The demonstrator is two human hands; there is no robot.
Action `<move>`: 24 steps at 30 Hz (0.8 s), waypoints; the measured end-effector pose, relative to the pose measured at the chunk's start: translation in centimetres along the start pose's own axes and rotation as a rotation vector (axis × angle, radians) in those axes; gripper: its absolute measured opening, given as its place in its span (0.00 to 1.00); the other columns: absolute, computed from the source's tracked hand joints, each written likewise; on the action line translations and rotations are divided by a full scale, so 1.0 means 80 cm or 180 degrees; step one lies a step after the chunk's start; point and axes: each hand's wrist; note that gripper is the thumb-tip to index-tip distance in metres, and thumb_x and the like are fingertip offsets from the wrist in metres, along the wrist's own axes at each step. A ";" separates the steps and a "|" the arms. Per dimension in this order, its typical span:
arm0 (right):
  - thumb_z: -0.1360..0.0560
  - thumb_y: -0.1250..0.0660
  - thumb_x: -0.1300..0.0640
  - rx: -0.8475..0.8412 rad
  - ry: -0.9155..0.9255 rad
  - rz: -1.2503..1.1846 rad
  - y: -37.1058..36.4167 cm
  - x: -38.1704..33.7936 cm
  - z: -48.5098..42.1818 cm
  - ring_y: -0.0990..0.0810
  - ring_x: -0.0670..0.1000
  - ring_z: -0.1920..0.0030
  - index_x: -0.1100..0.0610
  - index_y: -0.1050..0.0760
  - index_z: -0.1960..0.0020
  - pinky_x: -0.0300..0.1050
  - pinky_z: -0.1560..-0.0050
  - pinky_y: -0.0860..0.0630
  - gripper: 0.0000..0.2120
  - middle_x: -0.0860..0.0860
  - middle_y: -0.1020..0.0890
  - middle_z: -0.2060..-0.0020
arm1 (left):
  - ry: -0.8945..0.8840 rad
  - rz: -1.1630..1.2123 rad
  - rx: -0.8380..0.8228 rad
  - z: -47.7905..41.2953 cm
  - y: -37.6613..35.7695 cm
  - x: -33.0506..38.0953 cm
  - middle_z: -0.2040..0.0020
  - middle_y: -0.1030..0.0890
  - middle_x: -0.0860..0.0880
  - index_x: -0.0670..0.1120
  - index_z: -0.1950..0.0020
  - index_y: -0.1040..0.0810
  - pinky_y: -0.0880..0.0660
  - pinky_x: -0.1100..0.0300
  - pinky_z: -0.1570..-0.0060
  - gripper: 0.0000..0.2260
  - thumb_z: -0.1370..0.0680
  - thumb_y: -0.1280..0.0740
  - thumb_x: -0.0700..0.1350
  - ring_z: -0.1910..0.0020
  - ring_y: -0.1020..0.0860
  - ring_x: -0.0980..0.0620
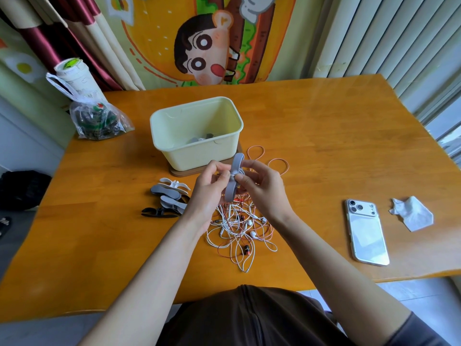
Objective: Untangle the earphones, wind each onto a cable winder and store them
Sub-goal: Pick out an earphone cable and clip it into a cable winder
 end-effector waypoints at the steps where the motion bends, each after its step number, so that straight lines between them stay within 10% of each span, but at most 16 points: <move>1: 0.24 0.34 0.64 0.0001 0.0000 -0.0001 0.000 -0.001 0.000 0.18 0.41 0.62 0.57 0.26 0.42 0.35 0.62 0.22 0.11 0.50 0.17 0.60 | -0.0011 0.0004 -0.0004 0.001 0.000 0.000 0.43 0.21 0.42 0.54 0.55 0.24 0.24 0.42 0.43 0.10 0.18 0.41 0.45 0.42 0.23 0.42; 24: 0.21 0.38 0.63 -0.0170 0.0037 0.0347 0.005 0.000 0.003 0.18 0.46 0.52 0.63 0.27 0.37 0.37 0.54 0.22 0.14 0.54 0.17 0.49 | -0.0510 -0.0508 0.0130 -0.003 0.004 -0.006 0.54 0.20 0.52 0.53 0.54 0.24 0.27 0.66 0.56 0.07 0.19 0.39 0.45 0.54 0.24 0.58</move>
Point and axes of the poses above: each hand's wrist, its own z-axis away from the middle knuckle, its own y-axis out of the back of the hand, x = y × z
